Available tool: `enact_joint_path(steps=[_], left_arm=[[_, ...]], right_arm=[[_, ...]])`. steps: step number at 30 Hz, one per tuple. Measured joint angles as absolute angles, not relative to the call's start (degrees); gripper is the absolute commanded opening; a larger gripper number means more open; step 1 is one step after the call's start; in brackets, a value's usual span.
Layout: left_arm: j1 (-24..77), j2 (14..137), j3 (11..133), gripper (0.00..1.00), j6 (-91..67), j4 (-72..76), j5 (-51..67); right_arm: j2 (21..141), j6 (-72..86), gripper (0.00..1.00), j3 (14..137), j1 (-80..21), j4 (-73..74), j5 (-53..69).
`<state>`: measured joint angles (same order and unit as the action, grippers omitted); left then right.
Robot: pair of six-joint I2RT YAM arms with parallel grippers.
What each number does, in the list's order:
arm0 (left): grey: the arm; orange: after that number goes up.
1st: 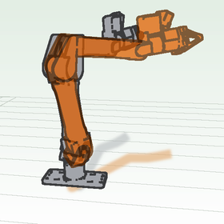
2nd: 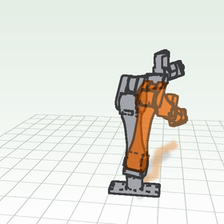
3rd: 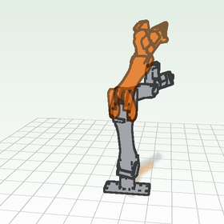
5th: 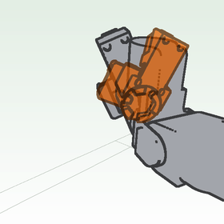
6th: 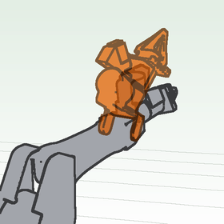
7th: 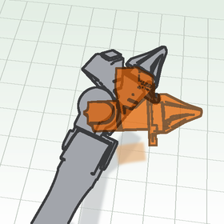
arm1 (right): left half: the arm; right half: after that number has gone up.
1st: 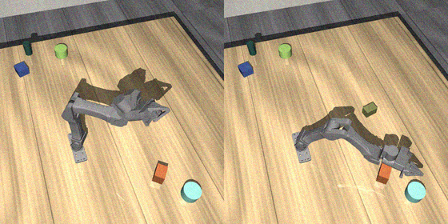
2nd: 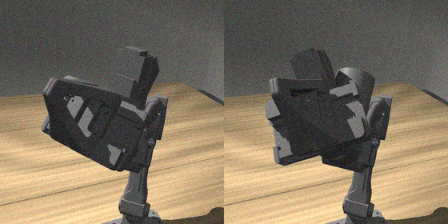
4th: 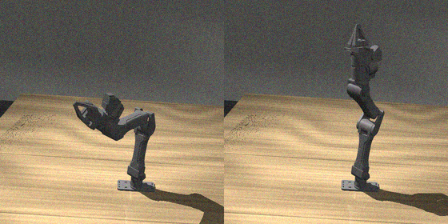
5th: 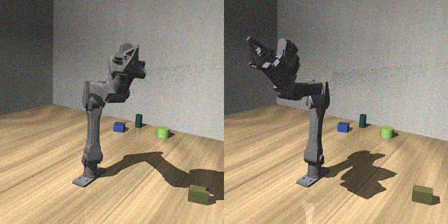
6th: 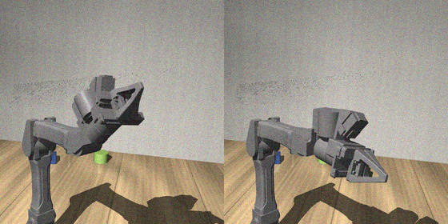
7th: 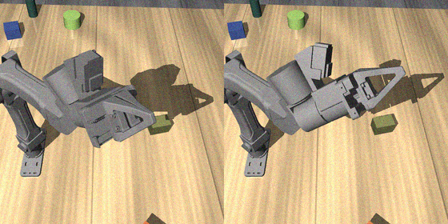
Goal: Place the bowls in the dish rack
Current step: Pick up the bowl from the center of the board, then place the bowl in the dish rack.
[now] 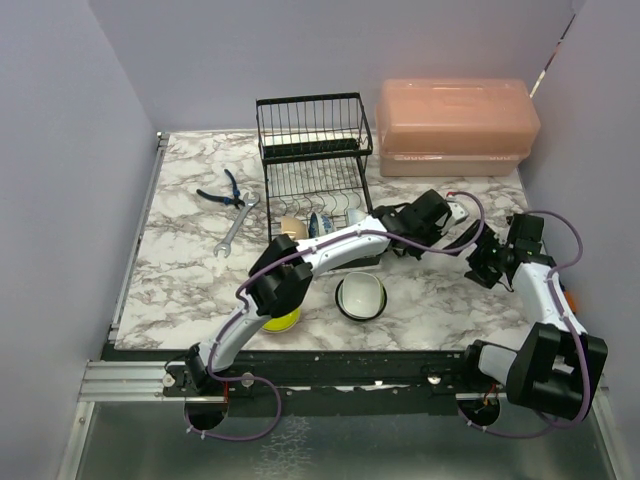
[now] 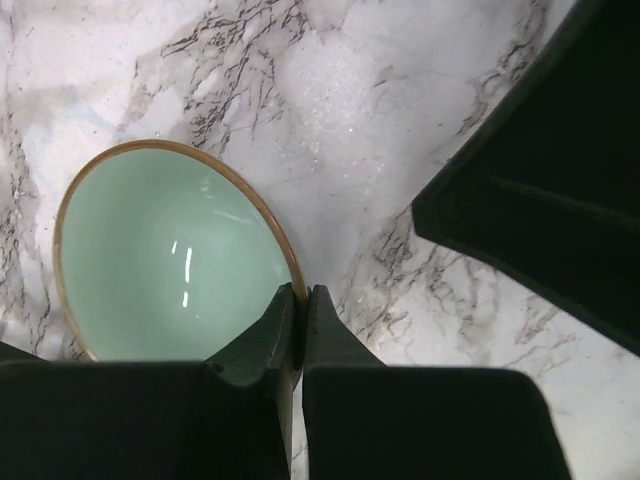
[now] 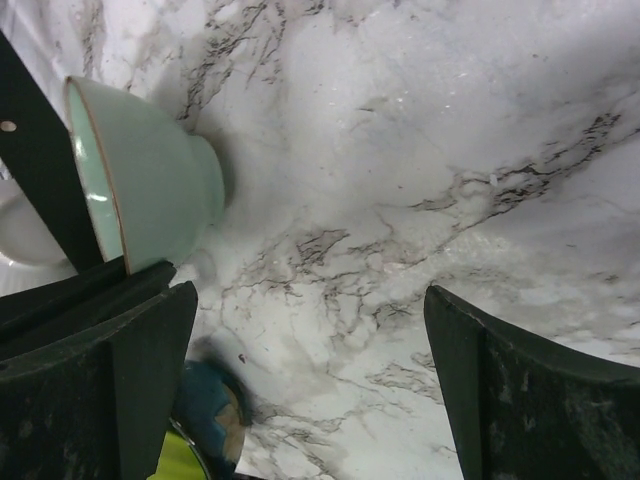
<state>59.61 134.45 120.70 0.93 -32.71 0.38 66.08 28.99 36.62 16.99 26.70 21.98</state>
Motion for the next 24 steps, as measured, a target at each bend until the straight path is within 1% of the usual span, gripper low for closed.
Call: enact_joint_path(steps=[4, 7, 12, 18, 24], left_arm=[[59.59, 132.97, 119.96, 0.0, -1.37, -32.16, 2.85], [59.33, 130.63, 117.08, 0.0, -3.57, -30.57, 5.93], [58.02, 123.57, 106.52, 0.0, -8.34, -24.03, 12.25], [53.3, 114.28, 90.98, 0.0, -16.19, -10.24, 20.16], [48.27, 105.56, 75.48, 0.0, -27.97, 10.13, 28.1]], right_arm=[[65.3, 28.38, 1.0, 37.04, 16.99, 26.7, 24.43], [63.99, 27.88, 1.0, 37.58, 16.99, 26.61, 26.39], [62.15, 26.89, 1.0, 38.5, 16.99, 26.39, 29.17], [62.33, 26.89, 1.0, 38.85, 16.99, 24.93, 35.53], [63.22, 26.98, 1.0, 39.0, 16.99, 22.81, 42.11]])
